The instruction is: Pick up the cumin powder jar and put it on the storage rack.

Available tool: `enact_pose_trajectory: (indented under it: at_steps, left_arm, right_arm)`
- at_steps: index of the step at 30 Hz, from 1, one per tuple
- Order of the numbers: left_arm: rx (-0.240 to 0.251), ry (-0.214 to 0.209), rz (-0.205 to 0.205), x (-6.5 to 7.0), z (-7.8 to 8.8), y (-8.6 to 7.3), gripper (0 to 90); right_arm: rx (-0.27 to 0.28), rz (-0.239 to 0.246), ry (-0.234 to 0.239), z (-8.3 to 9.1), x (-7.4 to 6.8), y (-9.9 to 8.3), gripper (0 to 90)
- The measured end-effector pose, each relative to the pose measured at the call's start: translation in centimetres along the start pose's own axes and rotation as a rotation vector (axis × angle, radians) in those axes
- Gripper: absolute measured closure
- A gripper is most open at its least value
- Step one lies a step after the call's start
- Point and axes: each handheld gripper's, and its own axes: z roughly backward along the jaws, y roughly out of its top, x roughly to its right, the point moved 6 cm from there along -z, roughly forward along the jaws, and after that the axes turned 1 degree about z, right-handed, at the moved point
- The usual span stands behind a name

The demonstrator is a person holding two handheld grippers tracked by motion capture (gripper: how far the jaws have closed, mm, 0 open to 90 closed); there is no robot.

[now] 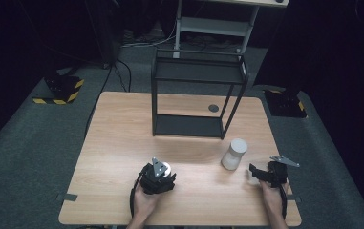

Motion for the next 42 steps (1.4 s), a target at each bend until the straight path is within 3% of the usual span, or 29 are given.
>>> enact_pose_trajectory:
  at_steps: [14,16,21,25,26,33,35,36,37,38,39,42]
  left_arm:
    - [-0.01,-0.025,-0.02,-0.2,1.5,1.6,31.6]
    - [-0.01,-0.056,0.006,-0.6,1.9,2.1,31.6]
    - [-0.006,-0.084,0.035,-1.2,2.7,3.1,31.6]
    - [-0.01,-0.083,0.024,-1.3,3.1,3.8,31.7]
    - [0.011,-0.075,0.035,-1.1,3.1,3.8,31.7]
    - [-0.009,-0.081,0.014,-1.4,3.8,4.9,31.6]
    - [-0.034,-0.088,-0.012,-1.5,4.2,5.6,31.7]
    - [-0.019,-0.092,0.017,-1.3,4.2,5.6,31.7]
    - [-0.037,-0.093,-0.017,-1.6,4.4,5.9,31.7]
    - [-0.037,-0.093,-0.017,-1.6,4.4,5.9,31.7]
    - [-0.009,-0.097,0.022,-1.3,4.4,6.0,31.7]
    - [0.006,-0.102,0.041,-1.2,4.5,6.3,31.7]
  right_arm:
    - [0.0,-0.004,-0.001,0.0,0.0,0.0,9.7]
    - [-0.001,0.0,-0.006,0.0,-0.1,0.0,9.8]
    - [0.0,-0.004,-0.003,0.0,0.0,0.0,9.7]
    - [0.001,-0.006,-0.001,0.0,0.0,0.0,9.7]
    - [0.002,-0.007,-0.001,0.0,0.0,0.0,9.7]
    - [0.002,-0.009,0.002,0.0,0.1,0.0,9.7]
    - [0.001,-0.004,0.003,0.0,0.1,0.0,9.7]
    - [0.001,-0.002,0.003,0.0,0.1,0.0,9.7]
    - [0.0,-0.001,0.003,0.0,0.1,0.0,9.7]
    - [0.0,-0.001,0.003,0.0,0.1,0.0,9.7]
    - [0.001,-0.002,0.004,0.0,0.1,0.0,9.7]
    - [0.002,-0.004,0.005,0.0,0.1,0.0,9.7]
